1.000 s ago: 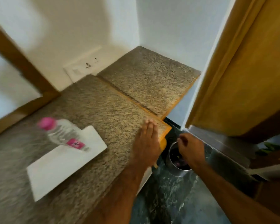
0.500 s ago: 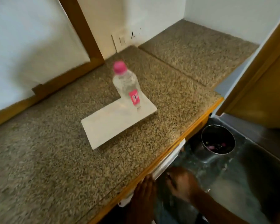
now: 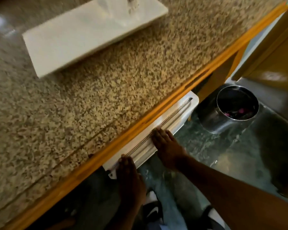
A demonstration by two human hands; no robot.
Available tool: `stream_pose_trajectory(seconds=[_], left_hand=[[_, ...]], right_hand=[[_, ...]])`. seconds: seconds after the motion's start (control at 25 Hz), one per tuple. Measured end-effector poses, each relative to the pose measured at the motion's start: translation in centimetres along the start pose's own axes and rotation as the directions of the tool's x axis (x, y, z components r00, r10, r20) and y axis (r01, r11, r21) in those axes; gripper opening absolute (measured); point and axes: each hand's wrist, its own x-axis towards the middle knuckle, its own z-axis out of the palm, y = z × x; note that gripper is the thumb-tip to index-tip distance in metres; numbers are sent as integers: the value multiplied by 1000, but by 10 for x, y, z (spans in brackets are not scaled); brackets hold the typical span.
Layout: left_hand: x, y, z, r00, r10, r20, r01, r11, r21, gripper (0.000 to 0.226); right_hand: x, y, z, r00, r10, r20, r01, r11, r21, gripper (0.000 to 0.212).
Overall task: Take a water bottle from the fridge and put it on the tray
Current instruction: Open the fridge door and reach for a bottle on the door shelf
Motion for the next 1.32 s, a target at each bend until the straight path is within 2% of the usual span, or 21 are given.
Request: stream_pose_trajectory(seconds=[0.04,0.08,0.12,0.16,0.2,0.24,0.28,0.4,0.48,0.56,0.6,0.68,0.72,0.8,0.92,1.12,1.24,1.32], left_hand=[[-90,11,39,993,-107,-50,113,983,143,78],[-86,1,52,981,-148,128,153,988,-33,76],[-110,20,58,981,-132,146,144,986,-80,74],[-136,25,58,972,-64,224,80,995,-66,72],[-140,25,57,985,-54,165,50,998,29,72],[-141,26,58,979,-4,205,-9,998,64,72],[-152,33,51,974,-12,228,-5,997,74,74],[-191,62,49,939,-17,345,-15,996,92,84],[-215,82,56,937,16,348,-75,985,155,75],[-237,102,53,850,41,525,-159,970,182,54],[-244,114,54,832,59,551,-198,960,196,48],[-263,133,57,782,145,606,-298,941,160,53],[-267,141,57,770,194,608,-323,940,109,59],[-271,160,58,799,258,543,-340,939,55,62],[-259,187,67,867,374,331,-394,919,-6,52],[-207,207,98,810,471,349,-467,878,-101,59],[-138,218,126,784,479,394,-496,866,-65,57],[-89,228,145,751,508,422,-552,834,-22,58]], right_hand=[[0,0,0,1000,-21,9,20,1000,11,67],[0,-1,-1,1000,-16,-9,16,1000,19,67],[-3,-2,-2,999,-35,4,35,999,14,66],[-6,-4,-2,1000,-27,3,27,1000,14,66],[-9,-3,-5,1000,-14,19,13,1000,10,65],[-12,1,-5,999,-32,2,32,999,4,65],[-17,3,-6,999,-28,40,29,1000,-6,63],[-43,10,-5,999,-27,34,28,999,-43,59],[-67,18,-4,1000,-6,26,6,1000,-17,57],[-91,22,3,1000,24,12,-24,999,21,59],[-104,25,5,998,52,22,-52,998,27,60],[-134,38,10,993,114,10,-115,991,68,62],[-149,45,11,990,138,-3,-137,986,95,62],[-174,60,10,983,181,-28,-177,976,127,60],[-209,95,3,964,264,-39,-258,958,126,56],[-240,149,-5,889,451,-74,-446,892,79,58],[-233,172,1,791,602,-109,-588,798,134,64],[-225,191,4,765,632,-124,-609,772,180,74]])
